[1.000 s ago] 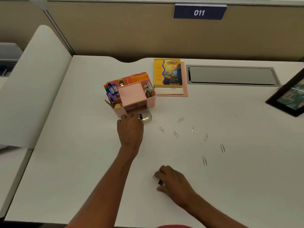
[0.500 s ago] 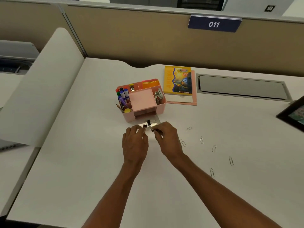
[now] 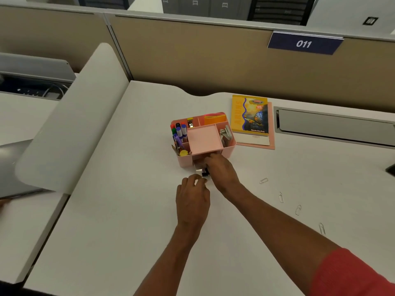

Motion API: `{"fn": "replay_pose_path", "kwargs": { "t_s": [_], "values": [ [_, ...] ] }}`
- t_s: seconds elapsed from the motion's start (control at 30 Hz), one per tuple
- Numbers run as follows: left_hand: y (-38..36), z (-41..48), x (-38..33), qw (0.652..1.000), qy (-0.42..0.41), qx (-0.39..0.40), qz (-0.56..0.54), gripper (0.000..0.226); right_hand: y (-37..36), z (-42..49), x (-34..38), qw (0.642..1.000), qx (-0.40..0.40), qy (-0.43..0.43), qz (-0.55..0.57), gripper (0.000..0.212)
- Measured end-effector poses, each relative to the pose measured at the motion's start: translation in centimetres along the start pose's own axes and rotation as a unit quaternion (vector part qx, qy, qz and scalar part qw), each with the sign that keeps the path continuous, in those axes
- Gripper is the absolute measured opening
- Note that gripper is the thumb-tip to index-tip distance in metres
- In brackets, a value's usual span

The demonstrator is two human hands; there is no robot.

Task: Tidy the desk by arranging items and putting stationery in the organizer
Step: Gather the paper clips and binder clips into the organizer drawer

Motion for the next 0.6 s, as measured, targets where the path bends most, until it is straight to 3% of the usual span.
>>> {"fn": "replay_pose_path", "kwargs": {
  "t_s": [0.1, 0.23, 0.33, 0.4, 0.47, 0.6],
  "values": [
    [-0.4, 0.0, 0.4, 1.000, 0.015, 0.016, -0.002, 0.022, -0.6, 0.3, -0.2, 0.999, 0.011, 0.000, -0.041, 0.009],
    [-0.6, 0.1, 0.4, 0.999, 0.015, 0.028, -0.006, 0.024, -0.5, -1.0, -1.2, 1.000, -0.004, -0.003, 0.011, 0.013],
    [-0.6, 0.2, 0.3, 0.999, 0.008, 0.026, -0.020, 0.026, 0.6, -3.4, -2.0, 0.984, -0.150, -0.025, 0.091, 0.024],
    [-0.4, 0.3, 0.0, 0.999, -0.001, 0.011, -0.031, 0.030, 0.8, -5.3, -2.6, 0.955, -0.215, -0.064, 0.196, 0.021],
    [0.0, 0.7, -0.5, 0.998, -0.020, -0.020, -0.048, 0.038, 0.0, -6.5, -3.5, 0.919, -0.205, -0.135, 0.307, 0.021],
    [0.9, 2.0, -1.1, 0.991, -0.055, -0.056, -0.108, 0.051, -2.9, -7.7, -4.6, 0.797, -0.037, -0.293, 0.528, 0.020]
  ]
}}
Point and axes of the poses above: each hand's wrist, its own z-axis towards the middle knuckle, its own y-axis out of the back of the hand, x = y × z, the point moved 3 cm from there along z, towards the middle knuckle, and after that the axes turned 10 degrees about -y, right-handed, at the moved point
